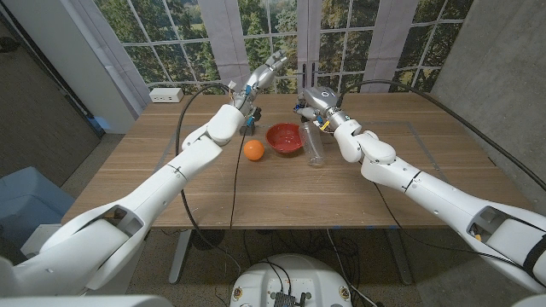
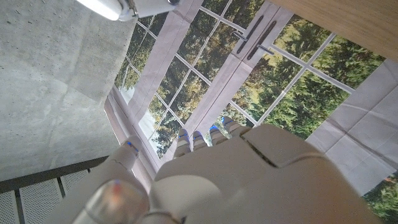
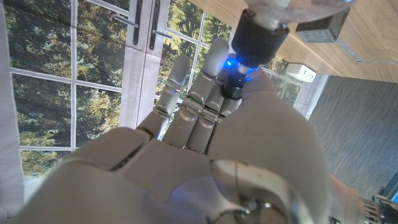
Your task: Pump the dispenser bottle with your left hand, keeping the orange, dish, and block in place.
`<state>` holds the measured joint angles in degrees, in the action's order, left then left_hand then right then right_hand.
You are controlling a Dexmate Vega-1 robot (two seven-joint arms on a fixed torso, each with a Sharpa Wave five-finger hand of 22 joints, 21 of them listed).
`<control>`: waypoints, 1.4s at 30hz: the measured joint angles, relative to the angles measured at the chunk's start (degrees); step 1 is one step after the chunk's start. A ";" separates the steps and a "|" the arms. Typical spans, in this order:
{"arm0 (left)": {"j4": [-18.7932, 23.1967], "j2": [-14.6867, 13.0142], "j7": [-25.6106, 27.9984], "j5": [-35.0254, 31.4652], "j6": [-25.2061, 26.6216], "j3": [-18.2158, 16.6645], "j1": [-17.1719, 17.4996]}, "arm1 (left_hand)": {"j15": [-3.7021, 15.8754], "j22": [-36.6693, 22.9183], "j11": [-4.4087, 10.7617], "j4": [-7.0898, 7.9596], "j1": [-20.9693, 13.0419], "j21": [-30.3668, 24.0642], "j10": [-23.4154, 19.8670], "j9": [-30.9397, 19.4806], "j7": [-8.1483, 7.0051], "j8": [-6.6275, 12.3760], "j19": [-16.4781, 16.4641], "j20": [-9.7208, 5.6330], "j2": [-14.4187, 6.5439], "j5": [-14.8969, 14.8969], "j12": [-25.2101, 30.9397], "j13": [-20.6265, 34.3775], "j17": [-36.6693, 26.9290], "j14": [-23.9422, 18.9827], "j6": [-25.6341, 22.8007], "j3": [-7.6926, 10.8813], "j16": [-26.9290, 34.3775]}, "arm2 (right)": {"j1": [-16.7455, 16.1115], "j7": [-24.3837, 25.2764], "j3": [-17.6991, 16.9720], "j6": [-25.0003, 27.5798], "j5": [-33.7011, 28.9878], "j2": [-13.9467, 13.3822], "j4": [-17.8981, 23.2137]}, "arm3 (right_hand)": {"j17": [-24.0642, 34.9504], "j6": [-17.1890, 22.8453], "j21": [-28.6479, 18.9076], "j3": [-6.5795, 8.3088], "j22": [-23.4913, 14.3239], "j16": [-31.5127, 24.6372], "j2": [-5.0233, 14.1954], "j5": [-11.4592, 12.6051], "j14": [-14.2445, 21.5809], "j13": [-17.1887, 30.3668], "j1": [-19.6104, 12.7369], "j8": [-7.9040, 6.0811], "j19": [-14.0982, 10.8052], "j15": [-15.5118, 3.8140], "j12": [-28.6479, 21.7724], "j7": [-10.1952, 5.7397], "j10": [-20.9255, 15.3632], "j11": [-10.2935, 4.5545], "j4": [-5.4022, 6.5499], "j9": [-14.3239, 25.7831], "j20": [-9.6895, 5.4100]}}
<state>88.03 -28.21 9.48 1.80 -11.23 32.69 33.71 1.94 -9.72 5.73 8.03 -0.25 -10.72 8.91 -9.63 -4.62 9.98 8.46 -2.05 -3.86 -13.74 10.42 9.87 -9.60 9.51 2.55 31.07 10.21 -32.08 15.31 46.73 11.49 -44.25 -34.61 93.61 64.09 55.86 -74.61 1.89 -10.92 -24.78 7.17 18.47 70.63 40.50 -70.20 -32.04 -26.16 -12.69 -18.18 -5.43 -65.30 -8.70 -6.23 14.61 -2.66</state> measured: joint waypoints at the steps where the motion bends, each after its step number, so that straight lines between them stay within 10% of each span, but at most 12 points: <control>1: 0.33 -0.24 0.05 0.12 0.12 -0.29 0.39 | 0.00 0.00 0.00 0.00 0.00 0.00 0.00 0.00 0.00 0.00 0.00 0.00 0.00 0.00 0.00 0.00 0.00 0.00 0.00 0.00 0.00 | -0.10 0.26 -0.09 0.09 0.08 -0.04 0.09 | 0.00 0.00 0.00 -0.15 0.00 0.00 0.00 0.00 0.00 0.00 0.00 0.00 0.01 0.00 0.00 0.00 0.00 0.00 0.15 0.00 0.01; 42: 8.58 -6.58 5.18 10.72 7.46 -8.66 12.68 | 0.00 0.12 -0.31 -0.40 -0.23 -0.37 -0.31 0.00 0.00 0.00 -0.61 0.00 -0.23 0.00 0.00 0.01 -0.01 0.00 0.00 -0.40 0.00 | -8.83 13.77 -8.95 4.58 5.88 -2.33 3.50 | 0.52 0.00 -0.62 -0.93 -0.01 0.45 0.31 0.40 0.00 -0.02 -0.31 0.34 0.18 0.00 0.49 0.00 -0.31 -0.31 0.47 0.00 0.20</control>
<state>96.62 -34.78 14.66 12.52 -3.76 24.03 46.39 1.95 -9.60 5.42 7.63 -0.49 -11.10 8.61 -9.62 -4.61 9.97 7.85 -2.05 -4.09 -13.74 10.42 9.88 -9.62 9.51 2.55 30.67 10.21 -40.91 29.08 37.78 16.07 -38.36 -36.94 97.11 64.61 55.86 -75.23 0.96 -10.94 -24.33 7.49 18.87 70.63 40.48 -70.52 -31.70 -25.97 -12.69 -17.69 -5.44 -65.61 -9.01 -5.76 14.61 -2.46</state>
